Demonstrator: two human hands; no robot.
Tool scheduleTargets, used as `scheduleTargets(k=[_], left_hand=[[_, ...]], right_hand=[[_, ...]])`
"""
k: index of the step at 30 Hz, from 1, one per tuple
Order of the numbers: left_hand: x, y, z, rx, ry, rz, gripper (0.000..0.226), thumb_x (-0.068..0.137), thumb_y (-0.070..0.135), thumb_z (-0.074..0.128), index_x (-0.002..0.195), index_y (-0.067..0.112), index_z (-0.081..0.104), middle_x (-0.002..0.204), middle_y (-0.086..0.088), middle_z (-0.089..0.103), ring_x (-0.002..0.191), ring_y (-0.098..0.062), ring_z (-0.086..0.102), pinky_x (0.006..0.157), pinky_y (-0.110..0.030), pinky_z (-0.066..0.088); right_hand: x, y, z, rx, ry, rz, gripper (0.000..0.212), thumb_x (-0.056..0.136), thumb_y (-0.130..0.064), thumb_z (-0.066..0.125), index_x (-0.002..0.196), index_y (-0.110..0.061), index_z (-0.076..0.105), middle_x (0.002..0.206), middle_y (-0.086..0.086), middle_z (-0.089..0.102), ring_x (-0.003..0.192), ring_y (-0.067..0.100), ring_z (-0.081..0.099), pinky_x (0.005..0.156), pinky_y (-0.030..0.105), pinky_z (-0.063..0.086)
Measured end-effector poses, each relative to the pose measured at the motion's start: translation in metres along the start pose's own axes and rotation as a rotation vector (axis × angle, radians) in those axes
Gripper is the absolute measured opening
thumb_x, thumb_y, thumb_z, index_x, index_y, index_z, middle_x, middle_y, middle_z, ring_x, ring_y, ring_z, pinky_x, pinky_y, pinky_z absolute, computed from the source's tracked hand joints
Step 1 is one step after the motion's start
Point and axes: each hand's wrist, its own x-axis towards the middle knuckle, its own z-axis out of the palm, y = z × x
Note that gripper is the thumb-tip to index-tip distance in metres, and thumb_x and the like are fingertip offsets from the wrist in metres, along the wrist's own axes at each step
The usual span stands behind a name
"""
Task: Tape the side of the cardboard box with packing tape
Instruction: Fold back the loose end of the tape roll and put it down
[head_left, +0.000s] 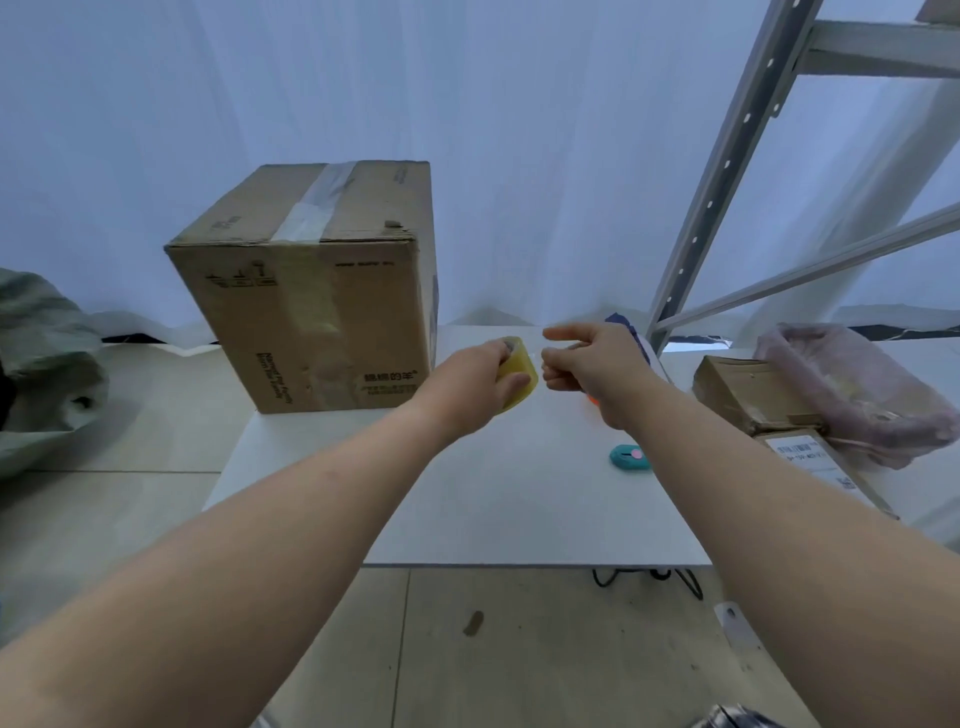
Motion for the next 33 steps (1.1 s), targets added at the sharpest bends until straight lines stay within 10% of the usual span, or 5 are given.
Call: scheduleTargets(k=[33], left_hand=[[0.090, -0.037, 0.078, 0.295, -0.121, 0.076, 0.025, 0.093, 0.022, 0.044, 0.113, 0.010, 0.054, 0.113, -0.007, 0.064, 0.104, -0.030, 0.055, 0.097, -0.035, 0.032]], right_hand=[[0.099, 0.076, -0.012, -0.315, 0.108, 0.017, 0.020, 0.086, -0.004, 0.062, 0.106, -0.005, 0.063, 0.093, 0.012, 0.067, 0.080, 0.021, 0.066, 0.065, 0.021, 0.055]])
